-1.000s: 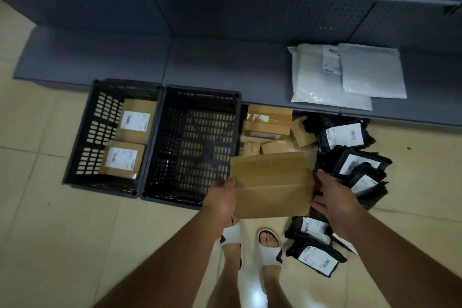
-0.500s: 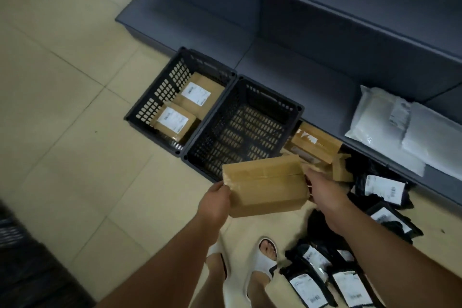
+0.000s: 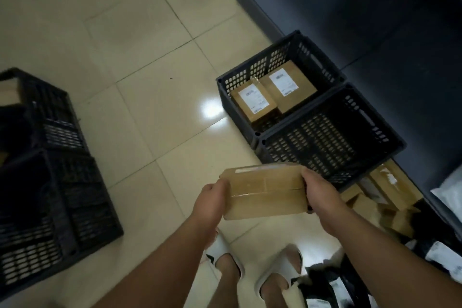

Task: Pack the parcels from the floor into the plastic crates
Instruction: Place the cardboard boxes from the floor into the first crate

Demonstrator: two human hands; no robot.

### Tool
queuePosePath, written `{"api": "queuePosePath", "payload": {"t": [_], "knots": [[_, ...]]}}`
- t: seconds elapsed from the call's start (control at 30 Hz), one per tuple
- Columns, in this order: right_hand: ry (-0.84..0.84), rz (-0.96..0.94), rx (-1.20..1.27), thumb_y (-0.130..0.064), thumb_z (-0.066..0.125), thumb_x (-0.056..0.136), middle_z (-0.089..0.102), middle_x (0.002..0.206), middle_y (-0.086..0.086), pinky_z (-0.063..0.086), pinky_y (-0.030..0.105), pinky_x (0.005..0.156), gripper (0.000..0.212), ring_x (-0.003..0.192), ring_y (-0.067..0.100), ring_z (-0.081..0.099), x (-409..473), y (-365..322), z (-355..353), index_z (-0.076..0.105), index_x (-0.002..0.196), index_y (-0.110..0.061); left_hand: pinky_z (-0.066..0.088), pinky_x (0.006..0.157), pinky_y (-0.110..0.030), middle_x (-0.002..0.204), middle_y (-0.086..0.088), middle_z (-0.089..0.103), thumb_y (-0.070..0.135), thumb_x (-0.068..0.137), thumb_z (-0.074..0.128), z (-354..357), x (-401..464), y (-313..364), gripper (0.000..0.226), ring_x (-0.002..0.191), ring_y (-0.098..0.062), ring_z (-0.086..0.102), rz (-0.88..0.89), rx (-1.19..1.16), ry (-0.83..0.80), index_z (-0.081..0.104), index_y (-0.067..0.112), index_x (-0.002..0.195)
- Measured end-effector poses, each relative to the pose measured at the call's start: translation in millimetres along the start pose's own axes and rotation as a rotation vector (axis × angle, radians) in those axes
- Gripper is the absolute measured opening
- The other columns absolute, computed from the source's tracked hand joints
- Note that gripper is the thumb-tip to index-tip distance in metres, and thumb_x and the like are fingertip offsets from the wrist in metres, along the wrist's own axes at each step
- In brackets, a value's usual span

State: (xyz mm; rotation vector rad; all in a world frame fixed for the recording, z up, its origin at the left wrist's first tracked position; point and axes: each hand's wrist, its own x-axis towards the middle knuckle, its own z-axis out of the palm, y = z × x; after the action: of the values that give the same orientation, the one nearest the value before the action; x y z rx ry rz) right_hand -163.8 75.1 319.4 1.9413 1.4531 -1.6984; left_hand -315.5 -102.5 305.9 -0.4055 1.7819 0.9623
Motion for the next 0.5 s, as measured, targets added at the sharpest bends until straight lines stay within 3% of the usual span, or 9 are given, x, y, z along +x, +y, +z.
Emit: {"api": "queuePosePath", "payload": {"t": [0.1,0.17,0.33,0.5], "knots": [[-0.043,-0.021,-0.029,-0.057,0.038,0.102,0.059,0.119,-0.001,0.048,0.049,0.103,0.034,0.108,0.025,0.057,-9,-34,47,0.058,0.123,-0.04,0.055,0.098,-0.046,0.112,-0.001,0.074,0.072,0.065,0.054,-50,8,10,0.072,0.104,-0.023,0.071,-0.016,-0.105,0.02,0.069,0.024,0.116],[-0.074,-0.041,-0.041,-0.057,0.038,0.102,0.062,0.111,-0.002,0.051,0.052,0.1,0.026,0.103,0.026,0.061,-14,-54,71,0.059,0.101,-0.043,0.055,0.097,-0.043,0.115,-0.002,0.073,0.067,0.075,0.058,-75,8,17,0.063,0.106,-0.022,0.07,-0.033,-0.17,0.022,0.068,0.021,0.117],[-0.113,-0.143,-0.166,-0.05,0.038,0.105,0.058,0.102,-0.011,0.046,0.037,0.085,0.022,0.095,0.011,0.057,-14,-101,137,0.052,0.118,-0.038,0.054,0.101,-0.044,0.118,-0.006,0.069,0.046,0.093,0.065,-140,21,33,0.038,0.11,-0.023,0.067,-0.045,-0.276,0.078,0.061,0.013,0.112],[-0.165,-0.175,-0.269,-0.048,0.04,0.104,0.057,0.107,-0.007,0.044,0.042,0.095,0.018,0.107,0.019,0.054,-10,-143,189,0.051,0.116,-0.04,0.054,0.102,-0.043,0.117,-0.009,0.069,0.03,0.098,0.064,-185,36,51,0.023,0.111,-0.024,0.066,-0.04,-0.386,0.134,0.06,0.013,0.113]]}}
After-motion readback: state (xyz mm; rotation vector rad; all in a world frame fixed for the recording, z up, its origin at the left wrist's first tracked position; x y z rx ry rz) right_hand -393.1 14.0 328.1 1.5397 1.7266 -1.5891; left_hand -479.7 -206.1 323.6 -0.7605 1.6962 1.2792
